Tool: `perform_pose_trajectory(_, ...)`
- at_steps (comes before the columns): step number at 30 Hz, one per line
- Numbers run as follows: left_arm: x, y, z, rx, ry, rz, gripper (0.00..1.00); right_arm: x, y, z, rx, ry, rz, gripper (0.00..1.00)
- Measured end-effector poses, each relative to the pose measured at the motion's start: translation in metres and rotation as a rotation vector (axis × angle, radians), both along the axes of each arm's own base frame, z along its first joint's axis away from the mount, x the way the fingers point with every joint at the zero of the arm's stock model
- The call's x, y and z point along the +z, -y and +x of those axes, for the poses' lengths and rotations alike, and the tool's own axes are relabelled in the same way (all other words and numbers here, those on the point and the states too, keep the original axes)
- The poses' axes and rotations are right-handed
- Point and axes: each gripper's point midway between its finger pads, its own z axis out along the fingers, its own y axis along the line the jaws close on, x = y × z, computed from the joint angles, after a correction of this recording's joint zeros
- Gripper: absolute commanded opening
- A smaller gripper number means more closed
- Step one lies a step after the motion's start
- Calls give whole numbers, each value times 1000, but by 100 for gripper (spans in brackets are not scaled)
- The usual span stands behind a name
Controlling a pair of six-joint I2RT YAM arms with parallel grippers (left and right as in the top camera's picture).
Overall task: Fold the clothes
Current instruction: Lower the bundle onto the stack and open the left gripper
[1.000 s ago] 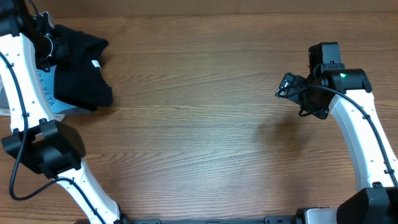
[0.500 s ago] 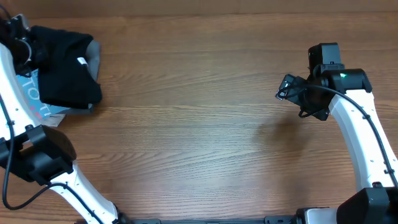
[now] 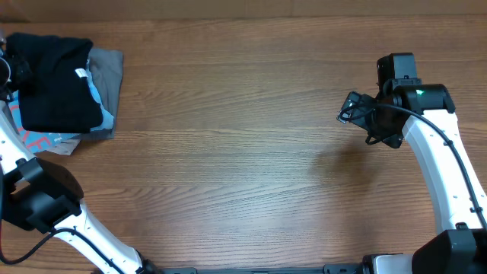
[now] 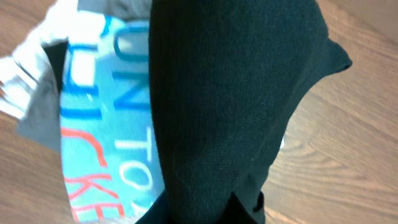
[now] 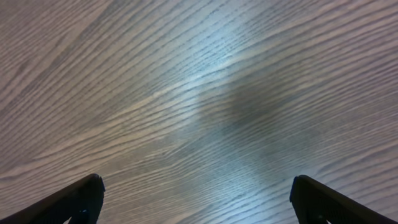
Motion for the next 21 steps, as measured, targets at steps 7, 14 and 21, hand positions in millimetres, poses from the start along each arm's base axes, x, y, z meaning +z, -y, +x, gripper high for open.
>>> perform_pose_trajectory(7, -19, -15, 8, 19, -1, 56, 18, -1, 0, -5, -1, -20, -1, 100)
perform_pose_trajectory(14, -51, -37, 6, 70, -47, 127, 50, -2, 0, -7, 0, -30, -1, 100)
perform_pose_trajectory(21, -55, -59, -11, 147, -76, 138, 100, -2, 0, -10, 0, -40, -1, 100)
